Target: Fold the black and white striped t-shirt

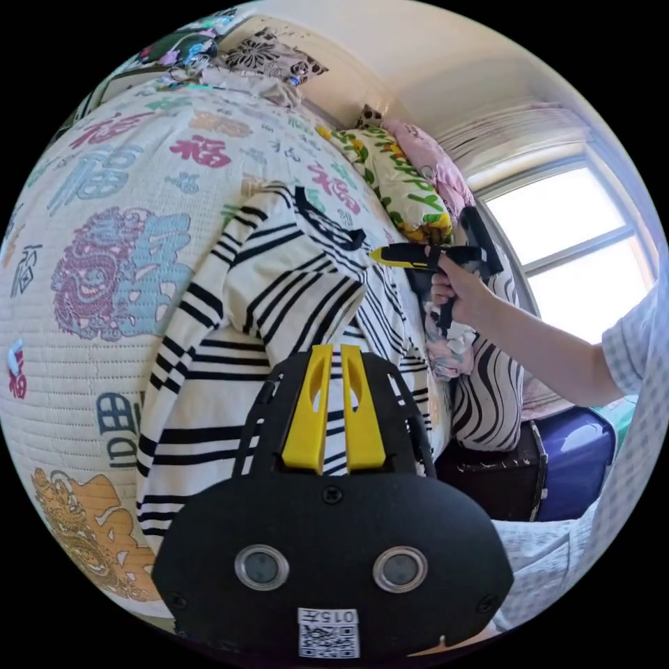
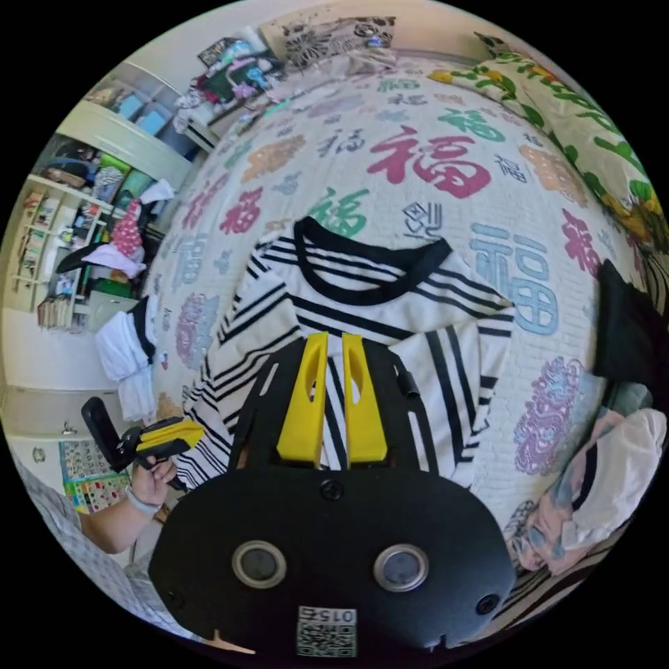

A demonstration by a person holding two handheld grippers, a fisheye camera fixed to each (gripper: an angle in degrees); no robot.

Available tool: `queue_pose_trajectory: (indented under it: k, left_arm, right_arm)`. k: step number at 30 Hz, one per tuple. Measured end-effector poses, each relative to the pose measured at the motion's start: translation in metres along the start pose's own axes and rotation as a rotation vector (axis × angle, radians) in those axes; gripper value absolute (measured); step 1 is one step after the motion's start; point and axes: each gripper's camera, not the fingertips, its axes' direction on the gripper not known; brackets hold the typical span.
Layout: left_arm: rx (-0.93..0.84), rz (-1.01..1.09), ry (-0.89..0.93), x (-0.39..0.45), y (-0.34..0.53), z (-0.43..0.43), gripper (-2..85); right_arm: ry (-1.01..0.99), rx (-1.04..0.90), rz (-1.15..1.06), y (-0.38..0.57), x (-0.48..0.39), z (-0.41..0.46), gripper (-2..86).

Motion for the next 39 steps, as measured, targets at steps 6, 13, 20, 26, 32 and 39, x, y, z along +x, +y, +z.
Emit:
queue_pose_trajectory:
  k: [6,13,20,26,32,39]
  left_arm:
    - [-0.017,0.013,-0.098,0.011,-0.037,0.025,0.2]
    - [-0.272,0.124,-0.274,0.036,-0.023,0.074,-0.8]
    - [-0.273,0.147,-0.267,0.062,-0.029,0.068,-0.9]
    - [-0.325,0.045,-0.353,0.058,-0.050,0.090,-0.9]
    - [-0.357,0.078,-0.359,0.066,-0.057,0.099,-0.9]
    - [-0.305,0.046,-0.355,0.077,-0.071,0.084,-0.7]
  right_arm:
    - [-0.166,-0.156,-0.188,-0.009,-0.027,0.037,2.2]
    - [-0.098,-0.281,-0.262,0.019,-0.016,0.046,-0.9]
    - [-0.131,-0.171,-0.237,0.000,-0.001,0.015,-0.7]
    - [-0.082,-0.472,-0.276,-0.035,-0.003,0.049,-0.8]
    - [-0.054,-0.565,-0.396,-0.046,-0.015,0.025,-0.6]
    - [0.057,-0.522,-0.407,-0.020,-0.010,0.020,-0.8]
